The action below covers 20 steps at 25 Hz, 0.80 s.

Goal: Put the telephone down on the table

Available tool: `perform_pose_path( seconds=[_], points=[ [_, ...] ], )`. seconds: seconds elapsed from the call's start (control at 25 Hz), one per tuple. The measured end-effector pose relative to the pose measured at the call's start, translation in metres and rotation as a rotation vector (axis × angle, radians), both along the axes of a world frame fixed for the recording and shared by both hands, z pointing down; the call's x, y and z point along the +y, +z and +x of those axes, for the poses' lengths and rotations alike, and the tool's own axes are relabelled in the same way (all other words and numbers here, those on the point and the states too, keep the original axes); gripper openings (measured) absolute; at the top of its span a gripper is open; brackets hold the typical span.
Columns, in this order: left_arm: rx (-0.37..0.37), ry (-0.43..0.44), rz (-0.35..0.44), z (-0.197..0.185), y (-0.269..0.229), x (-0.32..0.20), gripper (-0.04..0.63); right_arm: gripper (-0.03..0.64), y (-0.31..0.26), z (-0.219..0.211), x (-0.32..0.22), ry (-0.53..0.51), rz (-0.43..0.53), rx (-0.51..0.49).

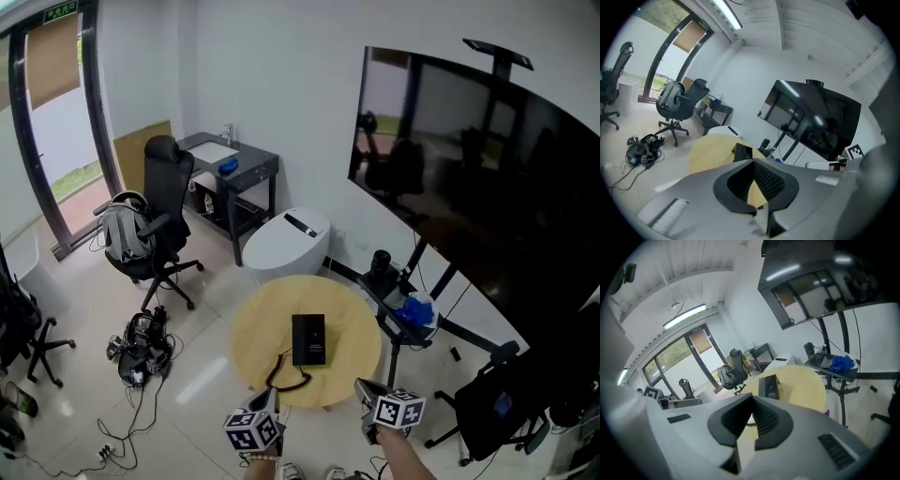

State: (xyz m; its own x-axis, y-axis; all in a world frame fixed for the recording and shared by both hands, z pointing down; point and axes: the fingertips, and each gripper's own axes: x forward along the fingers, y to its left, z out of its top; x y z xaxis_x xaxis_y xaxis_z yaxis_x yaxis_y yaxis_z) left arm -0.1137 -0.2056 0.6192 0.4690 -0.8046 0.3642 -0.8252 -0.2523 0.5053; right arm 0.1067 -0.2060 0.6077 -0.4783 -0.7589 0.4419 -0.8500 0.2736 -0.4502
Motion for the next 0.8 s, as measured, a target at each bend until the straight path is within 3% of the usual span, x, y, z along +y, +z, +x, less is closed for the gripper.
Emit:
perform_pose_path(
  seconds=[0.16,0.32,0.44,0.8],
  points=[
    [0.011,-0.02,0.027,0.005,-0.014,0.015,-0.012,0.009,0.001,-0.015,0.029,-0.023,-0.008,-0.055],
    [-0.012,-0.026,0.056,0.013,-0.028,0.04,-0.012,0.009,-0.008,-0.023,0.061,-0.077,0.029,-0.008],
    [-0.042,-0.022,0.067,0.025,-0.04,0.067,-0.012,0.009,-0.02,-0.012,0.089,-0.082,0.062,-0.004],
    [-0.11,0.001,0.073,0.08,-0.062,0.172,-0.012,0.009,-0.041,0.028,0.179,-0.094,0.112,-0.128]
  ],
)
